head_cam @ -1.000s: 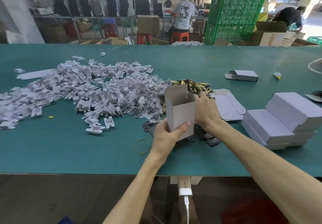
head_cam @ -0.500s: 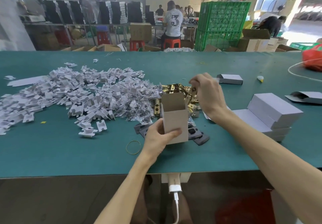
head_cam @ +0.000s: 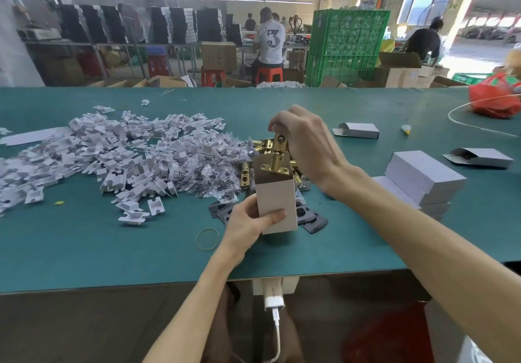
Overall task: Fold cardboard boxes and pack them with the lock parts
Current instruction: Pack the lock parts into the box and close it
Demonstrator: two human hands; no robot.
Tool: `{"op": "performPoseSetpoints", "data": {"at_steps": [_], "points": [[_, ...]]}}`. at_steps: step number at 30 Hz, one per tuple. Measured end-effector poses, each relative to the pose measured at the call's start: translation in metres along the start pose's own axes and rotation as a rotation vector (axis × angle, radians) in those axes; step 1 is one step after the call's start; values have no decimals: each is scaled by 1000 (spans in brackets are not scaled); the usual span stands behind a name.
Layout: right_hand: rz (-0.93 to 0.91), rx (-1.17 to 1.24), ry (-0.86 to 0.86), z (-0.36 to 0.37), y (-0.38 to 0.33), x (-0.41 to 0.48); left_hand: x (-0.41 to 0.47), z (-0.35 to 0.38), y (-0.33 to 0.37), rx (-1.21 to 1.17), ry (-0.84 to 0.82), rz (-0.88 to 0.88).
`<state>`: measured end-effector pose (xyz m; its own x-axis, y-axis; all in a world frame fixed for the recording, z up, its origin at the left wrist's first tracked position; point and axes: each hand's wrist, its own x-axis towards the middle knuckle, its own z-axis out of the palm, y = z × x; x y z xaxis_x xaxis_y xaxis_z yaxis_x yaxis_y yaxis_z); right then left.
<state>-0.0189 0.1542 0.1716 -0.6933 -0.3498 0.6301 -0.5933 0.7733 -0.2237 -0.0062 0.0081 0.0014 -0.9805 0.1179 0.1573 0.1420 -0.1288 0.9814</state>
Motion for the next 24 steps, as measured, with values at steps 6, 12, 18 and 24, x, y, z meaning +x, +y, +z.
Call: {"op": "performPoseSetpoints", "data": {"at_steps": [6, 12, 18, 24], "points": [[-20, -54, -153, 9, -1, -3, 0, 0, 2, -9, -22, 0], [-121, -117, -207, 20, -7, -4, 1, -2, -1, 1, -15, -32], [-255, -269, -236, 30, -23, -12, 1, 0, 1, -80, 58, -52], [-274, -333, -376, 36, -29, -13, 1, -1, 1, -92, 66, -51]]}}
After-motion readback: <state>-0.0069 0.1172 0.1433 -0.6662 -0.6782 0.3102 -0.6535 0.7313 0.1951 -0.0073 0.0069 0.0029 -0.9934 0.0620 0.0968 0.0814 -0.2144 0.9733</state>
